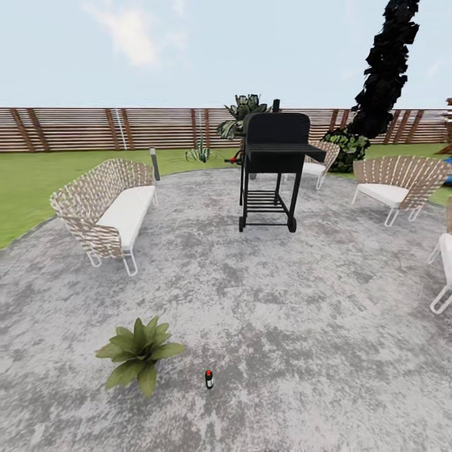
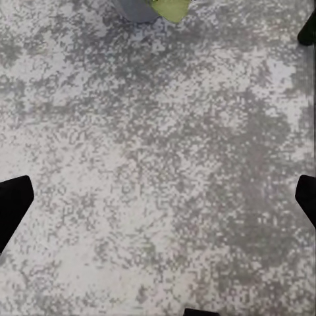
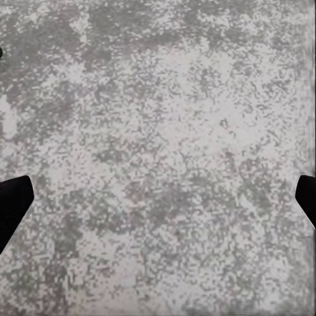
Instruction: Pick up the pesticide atomizer in the garden and spray insectifuge to fully cover both potted plants in the garden.
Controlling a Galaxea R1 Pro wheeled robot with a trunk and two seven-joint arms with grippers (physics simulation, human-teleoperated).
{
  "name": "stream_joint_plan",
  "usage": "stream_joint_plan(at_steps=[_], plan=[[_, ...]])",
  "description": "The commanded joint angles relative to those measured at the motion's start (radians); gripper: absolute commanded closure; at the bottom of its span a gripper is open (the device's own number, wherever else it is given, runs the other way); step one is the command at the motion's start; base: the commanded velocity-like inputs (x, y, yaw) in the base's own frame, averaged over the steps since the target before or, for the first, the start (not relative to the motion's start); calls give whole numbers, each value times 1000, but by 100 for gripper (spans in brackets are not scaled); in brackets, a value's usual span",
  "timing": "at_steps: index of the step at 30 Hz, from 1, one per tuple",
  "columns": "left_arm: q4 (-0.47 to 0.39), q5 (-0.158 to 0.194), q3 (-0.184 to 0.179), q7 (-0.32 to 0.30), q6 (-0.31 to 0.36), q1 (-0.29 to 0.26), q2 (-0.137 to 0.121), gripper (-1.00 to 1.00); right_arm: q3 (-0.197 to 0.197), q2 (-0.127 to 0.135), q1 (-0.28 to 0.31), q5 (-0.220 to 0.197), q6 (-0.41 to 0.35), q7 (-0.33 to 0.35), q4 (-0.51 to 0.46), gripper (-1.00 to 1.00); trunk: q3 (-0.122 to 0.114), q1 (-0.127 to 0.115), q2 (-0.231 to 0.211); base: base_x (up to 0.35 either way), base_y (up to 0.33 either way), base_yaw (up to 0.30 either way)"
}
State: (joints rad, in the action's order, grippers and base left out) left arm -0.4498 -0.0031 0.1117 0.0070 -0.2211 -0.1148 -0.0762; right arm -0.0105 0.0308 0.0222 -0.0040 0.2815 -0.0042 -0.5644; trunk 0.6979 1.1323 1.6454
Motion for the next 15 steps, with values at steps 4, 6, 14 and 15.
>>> stream_joint_plan(at_steps=[4,6,14,15], plan=[[-1,1,6,34,-3,0,-3,-100,-47,0,1,-1,4,0,-1,-100,13,15,29,0,0,-300],[0,1,18,41,-4,0,-6,-100,-73,0,1,0,4,0,-1,-100,20,23,43,0,0,-300],[0,-1,42,47,-4,0,-7,-100,-105,-1,1,1,4,1,1,-100,45,54,99,0,0,-300],[0,-2,43,47,-4,0,-7,-100,-106,-2,1,1,4,1,1,-100,48,58,106,0,0,-253]])
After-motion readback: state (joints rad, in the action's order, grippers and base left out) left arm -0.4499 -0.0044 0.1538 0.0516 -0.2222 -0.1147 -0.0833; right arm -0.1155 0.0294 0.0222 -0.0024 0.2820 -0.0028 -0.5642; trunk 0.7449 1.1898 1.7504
